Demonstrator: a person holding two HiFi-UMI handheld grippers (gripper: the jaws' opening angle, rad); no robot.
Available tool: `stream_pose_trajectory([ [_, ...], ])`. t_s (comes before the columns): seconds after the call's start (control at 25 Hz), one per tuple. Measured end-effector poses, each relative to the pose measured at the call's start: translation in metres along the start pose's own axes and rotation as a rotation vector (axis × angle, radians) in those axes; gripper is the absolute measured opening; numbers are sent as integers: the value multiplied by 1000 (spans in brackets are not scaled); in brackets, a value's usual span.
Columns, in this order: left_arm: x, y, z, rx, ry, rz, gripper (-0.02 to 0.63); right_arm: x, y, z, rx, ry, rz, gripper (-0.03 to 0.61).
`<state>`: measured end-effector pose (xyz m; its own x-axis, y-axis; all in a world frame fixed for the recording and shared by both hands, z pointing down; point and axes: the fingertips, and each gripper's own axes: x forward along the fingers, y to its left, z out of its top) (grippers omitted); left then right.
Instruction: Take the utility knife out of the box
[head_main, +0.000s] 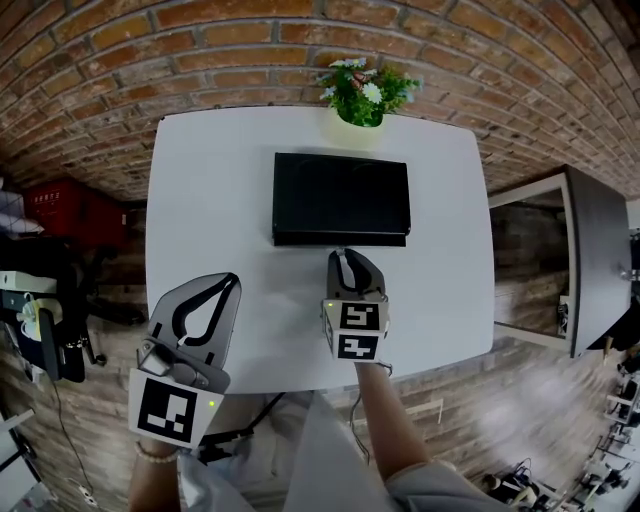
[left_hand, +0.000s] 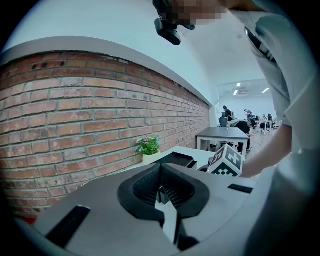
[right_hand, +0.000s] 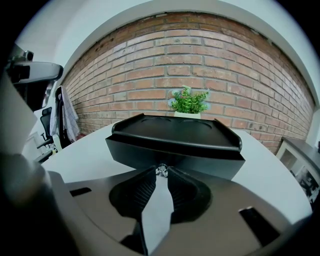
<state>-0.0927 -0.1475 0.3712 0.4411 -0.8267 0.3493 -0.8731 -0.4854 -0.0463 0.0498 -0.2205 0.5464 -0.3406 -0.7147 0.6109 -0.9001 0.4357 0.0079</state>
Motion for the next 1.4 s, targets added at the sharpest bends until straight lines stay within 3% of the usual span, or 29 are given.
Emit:
stream_pose_trajectory([
  [0.44,5,-17,4,21,-20,-71,18,-29,10,-22,13,17,10,92],
  [0.88,4,-38,8,120,-38,-154,18,-57,17,-45,40,38,-4,92],
  [1.04,3,-41,7,67,-37,-149,18,-66,18,-53,50,48,-15,92],
  [1.4,4,-41,4,65,-35,-154,18,-77,20,-66,82,52,-33,92],
])
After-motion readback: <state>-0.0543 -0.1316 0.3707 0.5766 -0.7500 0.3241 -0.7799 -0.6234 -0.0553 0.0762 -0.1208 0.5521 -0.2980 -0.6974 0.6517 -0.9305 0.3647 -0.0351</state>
